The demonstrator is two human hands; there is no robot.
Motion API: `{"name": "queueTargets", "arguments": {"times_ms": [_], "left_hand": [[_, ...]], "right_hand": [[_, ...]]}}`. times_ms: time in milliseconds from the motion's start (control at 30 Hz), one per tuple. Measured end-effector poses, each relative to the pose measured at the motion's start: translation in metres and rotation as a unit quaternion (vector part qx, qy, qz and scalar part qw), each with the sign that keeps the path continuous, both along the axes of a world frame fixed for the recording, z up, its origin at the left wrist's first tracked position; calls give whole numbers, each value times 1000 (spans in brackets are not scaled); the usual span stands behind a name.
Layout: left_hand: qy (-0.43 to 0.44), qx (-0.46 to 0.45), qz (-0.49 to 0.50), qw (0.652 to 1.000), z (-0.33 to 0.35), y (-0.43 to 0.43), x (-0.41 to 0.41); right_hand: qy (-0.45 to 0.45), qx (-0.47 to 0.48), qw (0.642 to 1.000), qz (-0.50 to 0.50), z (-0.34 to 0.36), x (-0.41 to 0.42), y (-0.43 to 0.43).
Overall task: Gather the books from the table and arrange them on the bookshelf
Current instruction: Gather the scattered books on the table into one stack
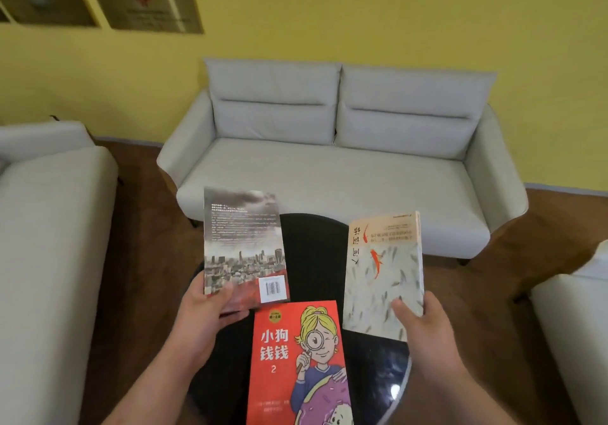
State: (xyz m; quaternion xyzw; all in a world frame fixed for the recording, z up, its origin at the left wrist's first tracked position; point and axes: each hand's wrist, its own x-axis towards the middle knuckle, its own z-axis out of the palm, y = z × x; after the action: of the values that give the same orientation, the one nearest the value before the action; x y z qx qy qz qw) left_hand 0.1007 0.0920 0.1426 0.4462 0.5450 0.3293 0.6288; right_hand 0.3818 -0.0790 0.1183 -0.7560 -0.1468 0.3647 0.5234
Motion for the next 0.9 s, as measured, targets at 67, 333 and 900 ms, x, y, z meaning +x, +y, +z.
{"name": "queueTargets", "arguments": {"times_ms": [67,333,900], "left_hand": [[-23,-20,1,1000,8,-21,-5],[-26,-170,6,985,19,-113,-14],[463,53,-322,824,19,-154,-31]], "right_hand": [[8,-1,1000,11,7,-6,-8],[19,28,998,49,30,-19,-47],[-162,49,970,173,95,-2,-88]]}}
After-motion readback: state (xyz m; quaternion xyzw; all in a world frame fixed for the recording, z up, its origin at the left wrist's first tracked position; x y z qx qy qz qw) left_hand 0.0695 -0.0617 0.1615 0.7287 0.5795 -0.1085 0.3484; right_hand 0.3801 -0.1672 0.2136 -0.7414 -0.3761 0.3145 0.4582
